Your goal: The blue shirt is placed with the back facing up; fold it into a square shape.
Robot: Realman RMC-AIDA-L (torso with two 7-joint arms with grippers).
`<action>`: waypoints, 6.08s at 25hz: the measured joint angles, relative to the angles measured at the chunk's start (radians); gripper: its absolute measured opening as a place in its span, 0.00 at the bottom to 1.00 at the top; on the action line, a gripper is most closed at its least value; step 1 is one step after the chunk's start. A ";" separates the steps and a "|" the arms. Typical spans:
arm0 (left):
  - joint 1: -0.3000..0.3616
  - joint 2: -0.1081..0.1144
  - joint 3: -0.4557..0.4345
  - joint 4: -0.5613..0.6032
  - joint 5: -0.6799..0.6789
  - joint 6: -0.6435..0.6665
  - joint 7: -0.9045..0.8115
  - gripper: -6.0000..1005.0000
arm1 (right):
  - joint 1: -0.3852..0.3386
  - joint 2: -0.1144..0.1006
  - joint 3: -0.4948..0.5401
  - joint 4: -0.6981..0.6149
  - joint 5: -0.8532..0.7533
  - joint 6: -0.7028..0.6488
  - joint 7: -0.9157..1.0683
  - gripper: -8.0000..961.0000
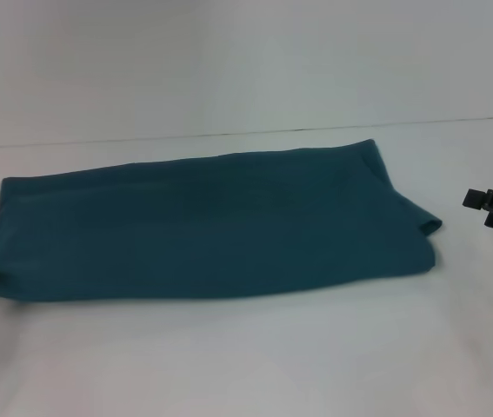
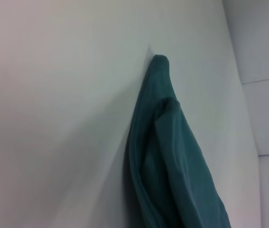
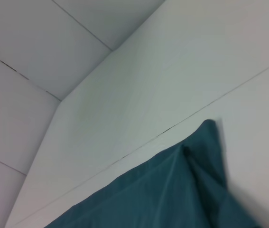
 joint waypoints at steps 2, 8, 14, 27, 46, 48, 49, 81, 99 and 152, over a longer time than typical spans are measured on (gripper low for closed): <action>0.002 0.016 -0.001 0.000 0.003 -0.002 -0.002 0.03 | 0.000 0.000 0.000 0.002 0.000 0.000 0.002 0.90; 0.011 0.052 -0.001 -0.002 0.011 -0.015 -0.011 0.03 | 0.000 0.000 0.000 0.012 -0.002 0.004 0.003 0.90; -0.007 0.056 0.008 0.013 0.029 0.020 0.016 0.03 | 0.003 0.000 0.000 0.012 -0.001 0.006 0.003 0.90; -0.209 0.044 0.008 0.241 0.024 0.245 -0.030 0.03 | 0.011 0.000 0.000 0.012 -0.003 0.005 -0.005 0.90; -0.566 0.001 0.294 0.227 0.030 0.205 -0.064 0.05 | 0.015 0.003 -0.009 0.013 -0.007 0.007 -0.011 0.90; -0.591 -0.016 0.342 0.214 0.030 0.179 -0.064 0.05 | 0.016 0.003 -0.009 0.018 -0.007 0.007 -0.012 0.90; -0.609 -0.027 0.371 0.204 0.030 0.162 -0.061 0.06 | 0.017 0.003 -0.009 0.021 -0.007 0.007 -0.013 0.90; -0.400 -0.149 0.350 0.153 -0.185 0.066 0.044 0.59 | 0.030 -0.007 -0.019 0.040 -0.052 0.026 0.015 0.90; -0.104 -0.077 0.312 0.056 -0.164 0.222 0.166 0.95 | 0.296 -0.078 -0.098 -0.067 -0.494 -0.109 0.452 0.90; -0.132 -0.087 0.209 0.029 -0.186 0.204 0.243 0.95 | 0.436 0.057 -0.376 0.060 -0.553 0.202 0.575 0.89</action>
